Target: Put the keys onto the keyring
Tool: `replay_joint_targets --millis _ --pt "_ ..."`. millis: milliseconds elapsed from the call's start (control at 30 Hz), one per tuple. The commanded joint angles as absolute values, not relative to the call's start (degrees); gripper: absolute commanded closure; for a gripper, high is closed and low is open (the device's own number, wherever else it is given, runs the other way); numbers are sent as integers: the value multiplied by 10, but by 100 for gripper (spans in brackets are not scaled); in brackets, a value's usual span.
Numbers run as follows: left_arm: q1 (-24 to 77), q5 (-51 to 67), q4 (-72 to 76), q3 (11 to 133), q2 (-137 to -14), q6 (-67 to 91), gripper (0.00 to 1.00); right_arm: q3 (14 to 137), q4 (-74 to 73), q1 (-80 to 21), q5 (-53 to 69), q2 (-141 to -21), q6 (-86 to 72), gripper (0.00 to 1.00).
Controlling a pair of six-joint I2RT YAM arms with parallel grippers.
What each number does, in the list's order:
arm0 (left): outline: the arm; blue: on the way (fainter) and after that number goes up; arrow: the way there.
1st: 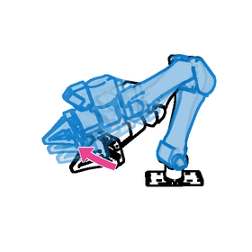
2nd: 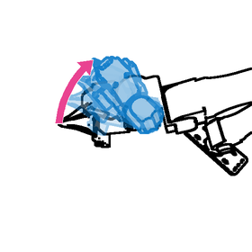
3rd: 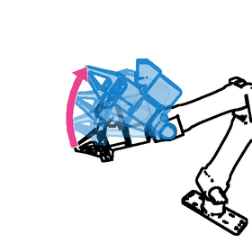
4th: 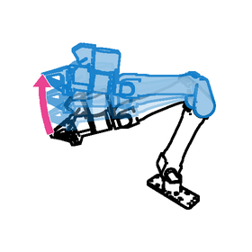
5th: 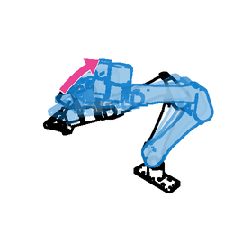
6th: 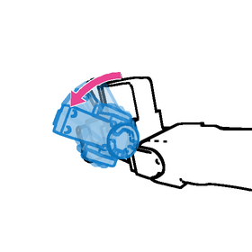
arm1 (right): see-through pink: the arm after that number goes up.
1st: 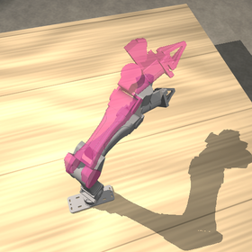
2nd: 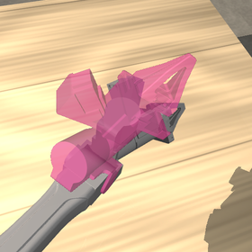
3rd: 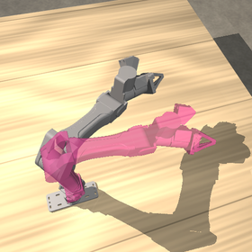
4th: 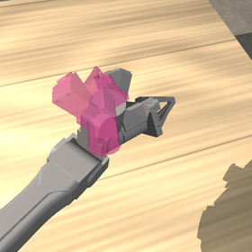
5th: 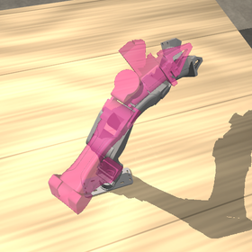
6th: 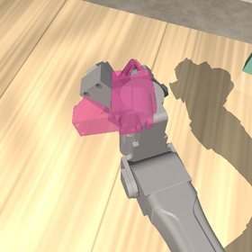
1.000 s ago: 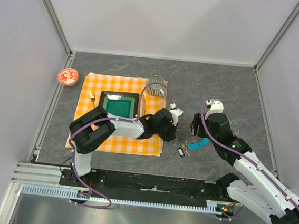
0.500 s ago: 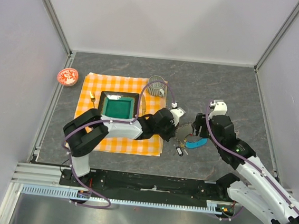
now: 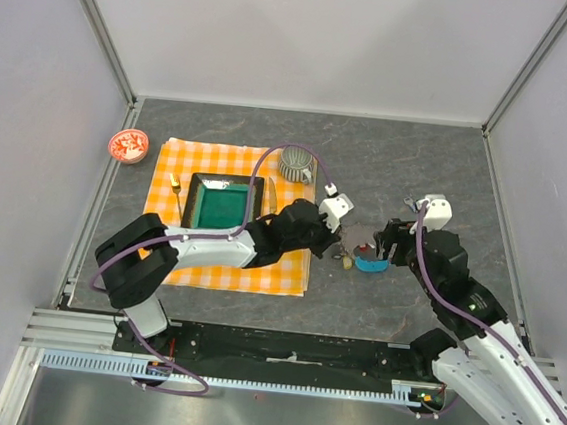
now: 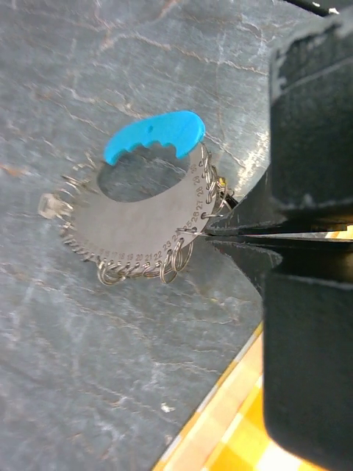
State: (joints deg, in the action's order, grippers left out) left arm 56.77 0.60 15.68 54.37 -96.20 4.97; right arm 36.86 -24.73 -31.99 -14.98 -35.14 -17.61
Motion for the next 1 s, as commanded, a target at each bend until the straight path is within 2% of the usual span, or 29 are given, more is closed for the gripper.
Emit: replay_joint_targets --millis 0,333,467,667,800,967 --pt "570 40 273 540 -916 -28 98 409 -262 -317 -156 -334 -145 26" --pt "561 159 396 511 -898 -131 98 448 -292 -318 -178 -329 -107 26" --pt "548 207 395 512 -891 -131 98 469 -306 -318 -189 -350 -92 32" --pt "540 221 332 511 -868 -155 98 521 -331 -318 -232 -452 -85 32" --pt "535 203 323 498 -862 -151 98 562 -330 -314 -243 -561 -102 31" --pt "534 187 348 473 -877 -132 98 589 -306 -247 -241 -671 -111 30"
